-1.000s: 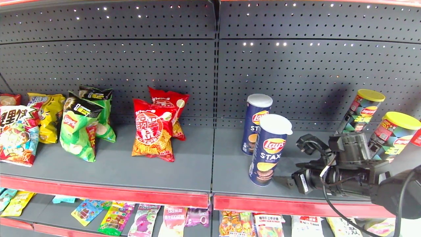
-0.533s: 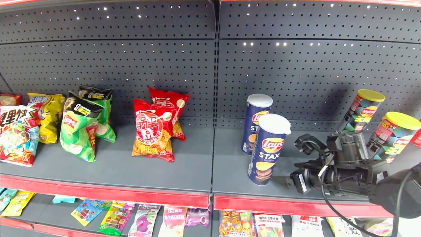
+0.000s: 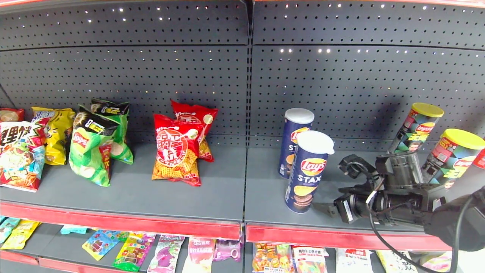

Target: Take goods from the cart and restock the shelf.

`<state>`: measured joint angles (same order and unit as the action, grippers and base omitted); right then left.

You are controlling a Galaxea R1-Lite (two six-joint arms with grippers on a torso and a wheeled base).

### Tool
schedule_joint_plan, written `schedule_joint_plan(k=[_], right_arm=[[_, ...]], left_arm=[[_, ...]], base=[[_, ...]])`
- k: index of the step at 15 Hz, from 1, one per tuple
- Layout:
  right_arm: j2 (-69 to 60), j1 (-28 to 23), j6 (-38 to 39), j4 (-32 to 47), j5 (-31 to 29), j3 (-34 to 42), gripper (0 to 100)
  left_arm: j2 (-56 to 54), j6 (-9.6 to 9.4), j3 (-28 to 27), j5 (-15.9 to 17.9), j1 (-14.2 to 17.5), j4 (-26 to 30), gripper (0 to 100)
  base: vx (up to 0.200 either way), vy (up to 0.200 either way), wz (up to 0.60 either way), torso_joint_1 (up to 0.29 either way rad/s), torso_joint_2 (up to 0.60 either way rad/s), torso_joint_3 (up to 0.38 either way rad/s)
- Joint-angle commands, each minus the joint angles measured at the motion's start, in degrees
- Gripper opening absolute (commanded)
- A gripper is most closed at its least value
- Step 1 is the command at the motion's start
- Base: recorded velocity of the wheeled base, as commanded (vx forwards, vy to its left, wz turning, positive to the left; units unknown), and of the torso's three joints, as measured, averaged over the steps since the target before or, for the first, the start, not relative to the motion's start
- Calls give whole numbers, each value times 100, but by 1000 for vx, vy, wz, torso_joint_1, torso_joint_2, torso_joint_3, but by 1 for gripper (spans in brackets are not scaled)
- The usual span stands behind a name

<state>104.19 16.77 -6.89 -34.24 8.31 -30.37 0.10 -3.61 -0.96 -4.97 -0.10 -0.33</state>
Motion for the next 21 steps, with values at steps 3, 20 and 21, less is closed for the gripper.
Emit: schedule_joint_plan(k=[3, 20, 21], right_arm=[[-426, -16, 3, -3, -5, 224, 100], [-2826, 414, 56, 5, -858, 1103, 100], [-2984, 397, 56, 5, -1113, 1094, 100]], left_arm=[[8, -26, 0, 23, 1, -2, 100], [8, -149, -9, 172, 1, 24, 100], [8, -149, -9, 172, 1, 24, 100]], base=[[0, 0, 0, 0, 0, 0], [0, 0, 0, 0, 0, 0], [0, 0, 0, 0, 0, 0]])
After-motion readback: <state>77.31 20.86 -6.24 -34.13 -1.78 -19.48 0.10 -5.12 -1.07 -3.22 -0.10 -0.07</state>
